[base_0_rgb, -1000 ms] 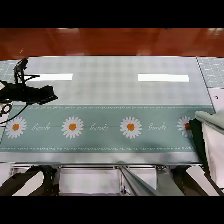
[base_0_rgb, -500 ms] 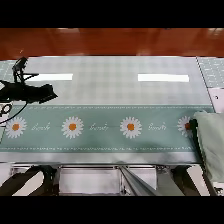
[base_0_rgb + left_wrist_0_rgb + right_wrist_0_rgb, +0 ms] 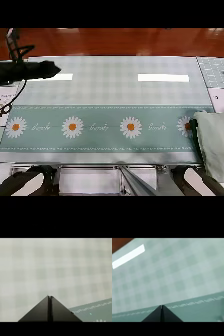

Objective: Fold the shirts.

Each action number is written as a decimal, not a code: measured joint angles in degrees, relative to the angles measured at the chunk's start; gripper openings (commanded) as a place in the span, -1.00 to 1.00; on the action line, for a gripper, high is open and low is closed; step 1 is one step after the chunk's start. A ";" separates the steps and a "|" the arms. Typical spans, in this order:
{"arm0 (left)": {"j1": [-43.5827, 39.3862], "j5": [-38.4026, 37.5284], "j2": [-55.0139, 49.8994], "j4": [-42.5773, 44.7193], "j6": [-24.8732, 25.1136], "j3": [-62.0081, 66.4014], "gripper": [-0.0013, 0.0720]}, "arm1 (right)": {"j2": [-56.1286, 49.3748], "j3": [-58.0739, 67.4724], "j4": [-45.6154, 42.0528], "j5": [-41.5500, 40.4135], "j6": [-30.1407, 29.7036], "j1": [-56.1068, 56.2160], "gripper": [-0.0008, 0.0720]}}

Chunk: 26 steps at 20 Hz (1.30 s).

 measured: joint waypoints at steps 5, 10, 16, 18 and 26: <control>-7.43 -8.57 -10.49 17.40 -12.20 11.67 -0.90 | -12.48 1.11 -15.87 -7.13 6.08 26.86 -0.91; -9.49 -16.13 -16.24 25.68 -21.07 12.61 -0.91 | -22.40 1.36 -23.47 -6.43 10.34 33.88 -0.91; -10.05 -18.99 -17.77 28.04 -23.61 12.46 -0.90 | -25.03 1.38 -25.68 -6.95 11.43 35.34 -0.91; -10.10 -19.21 -17.90 28.30 -23.85 12.46 -0.90 | -25.20 1.38 -25.75 -6.80 11.58 35.45 -0.91; -10.10 -19.58 -17.99 28.55 -24.22 12.46 -0.90 | -25.40 1.40 -26.12 -6.56 11.63 35.58 -0.91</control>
